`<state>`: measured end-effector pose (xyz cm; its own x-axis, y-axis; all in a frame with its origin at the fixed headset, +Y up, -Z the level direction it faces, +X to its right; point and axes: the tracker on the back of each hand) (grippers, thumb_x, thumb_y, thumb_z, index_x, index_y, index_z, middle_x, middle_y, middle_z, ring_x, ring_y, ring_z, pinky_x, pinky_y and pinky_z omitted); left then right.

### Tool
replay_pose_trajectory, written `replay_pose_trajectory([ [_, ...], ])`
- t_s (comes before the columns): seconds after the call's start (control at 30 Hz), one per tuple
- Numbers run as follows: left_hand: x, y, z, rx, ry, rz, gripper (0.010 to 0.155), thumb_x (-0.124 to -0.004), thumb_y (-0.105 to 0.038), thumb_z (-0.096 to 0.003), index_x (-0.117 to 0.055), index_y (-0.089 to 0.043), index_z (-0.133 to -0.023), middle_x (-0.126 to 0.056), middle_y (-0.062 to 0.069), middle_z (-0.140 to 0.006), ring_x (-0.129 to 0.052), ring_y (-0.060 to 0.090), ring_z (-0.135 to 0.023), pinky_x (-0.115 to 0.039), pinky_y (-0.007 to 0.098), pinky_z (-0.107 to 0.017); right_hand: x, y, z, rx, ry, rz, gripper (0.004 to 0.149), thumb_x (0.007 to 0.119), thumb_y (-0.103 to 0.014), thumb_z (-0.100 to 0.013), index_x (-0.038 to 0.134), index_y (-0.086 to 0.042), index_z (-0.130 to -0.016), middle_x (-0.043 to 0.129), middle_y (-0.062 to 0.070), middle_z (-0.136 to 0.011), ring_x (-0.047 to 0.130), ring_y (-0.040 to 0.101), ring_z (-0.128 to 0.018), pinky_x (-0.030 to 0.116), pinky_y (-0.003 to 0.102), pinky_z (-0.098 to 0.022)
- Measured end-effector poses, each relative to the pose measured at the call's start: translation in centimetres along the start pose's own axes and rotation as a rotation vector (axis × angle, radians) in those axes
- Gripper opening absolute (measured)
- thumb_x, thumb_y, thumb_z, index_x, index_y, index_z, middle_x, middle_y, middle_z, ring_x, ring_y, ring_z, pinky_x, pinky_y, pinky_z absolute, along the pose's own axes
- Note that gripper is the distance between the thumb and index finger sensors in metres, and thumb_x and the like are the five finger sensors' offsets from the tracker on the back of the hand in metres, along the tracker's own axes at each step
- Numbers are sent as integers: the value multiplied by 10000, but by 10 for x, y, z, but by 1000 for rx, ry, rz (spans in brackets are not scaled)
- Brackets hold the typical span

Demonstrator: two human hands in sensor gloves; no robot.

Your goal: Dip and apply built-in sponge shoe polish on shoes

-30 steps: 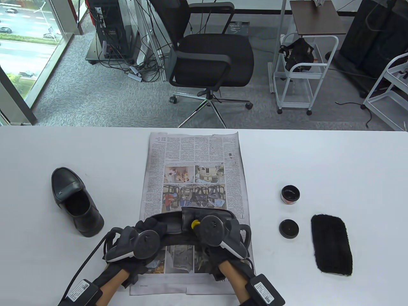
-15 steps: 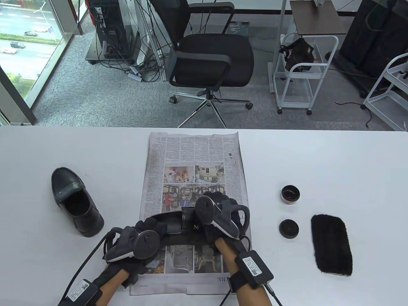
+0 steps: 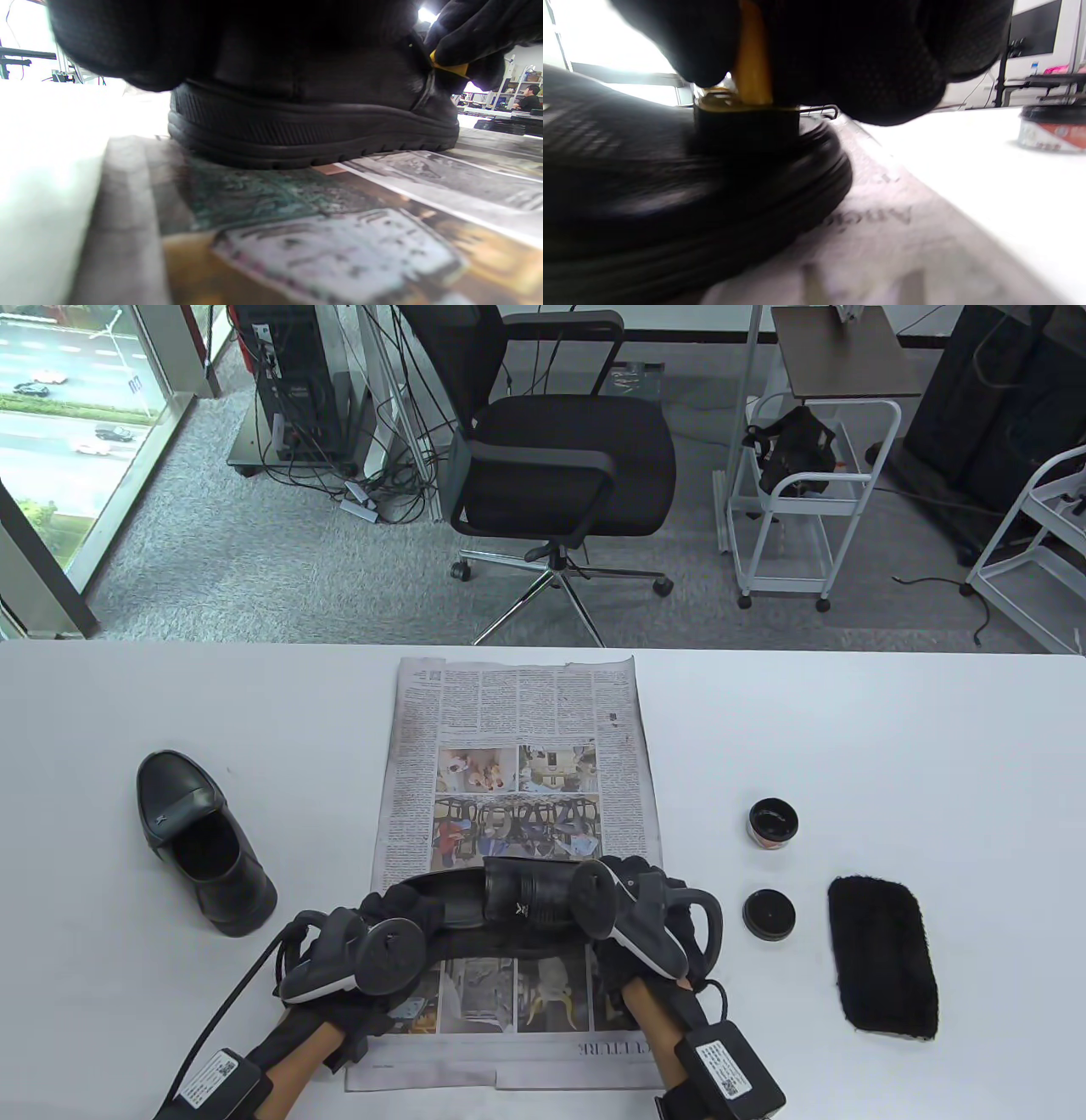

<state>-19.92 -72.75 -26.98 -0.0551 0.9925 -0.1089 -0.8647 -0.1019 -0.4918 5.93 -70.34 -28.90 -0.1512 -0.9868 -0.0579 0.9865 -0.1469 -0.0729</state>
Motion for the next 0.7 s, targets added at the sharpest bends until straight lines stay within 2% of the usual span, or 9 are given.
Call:
replay_pose_trajectory([
  [0.17, 0, 0, 0, 0, 0, 0, 506, -617, -474, -609, -557, -172, -1010, -577, 84, -904, -826, 449, -656, -741, 606, -519, 3, -19, 7, -45, -27, -97, 462, 797, -394, -418, 822, -120, -789, 954, 105, -551, 984, 265, -393, 802, 568, -499],
  [0.33, 0, 0, 0, 0, 0, 0, 505, -617, -474, -610, -557, -173, -1011, -577, 84, -904, -826, 449, -656, -742, 606, -518, -3, -45, 2, -139, -19, -226, 455, 777, -372, -429, 795, -127, -812, 929, 116, -608, 967, 292, -452, 767, 587, -529],
  [0.5, 0, 0, 0, -1, 0, 3, 505, -617, -473, -609, -557, -173, -1010, -577, 82, -905, -825, 450, -657, -741, 606, -519, -5, -65, -17, -161, 42, -209, 452, 766, -362, -433, 782, -131, -822, 904, 123, -632, 940, 306, -493, 732, 602, -558],
  [0.63, 0, 0, 0, -3, 1, 3, 504, -617, -473, -610, -556, -173, -1011, -576, 84, -905, -825, 450, -657, -740, 606, -519, -4, -62, -35, -103, 49, -235, 457, 773, -361, -428, 787, -129, -821, 903, 128, -628, 937, 313, -489, 725, 610, -560],
  [0.7, 0, 0, 0, -3, 1, 3, 503, -617, -472, -610, -557, -174, -1011, -576, 83, -905, -826, 450, -656, -740, 606, -519, -1, -55, -45, -63, 40, -190, 461, 774, -359, -426, 789, -126, -824, 904, 134, -631, 937, 318, -490, 721, 612, -564],
])
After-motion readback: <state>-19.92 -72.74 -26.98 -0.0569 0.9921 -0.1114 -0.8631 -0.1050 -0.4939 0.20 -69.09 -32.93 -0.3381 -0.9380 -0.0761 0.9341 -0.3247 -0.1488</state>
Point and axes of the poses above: the tracker on the back of each hand, its own y axis roughly to the little-finger side, its own z axis roughly from the fingertips to the wrist, x = y × z
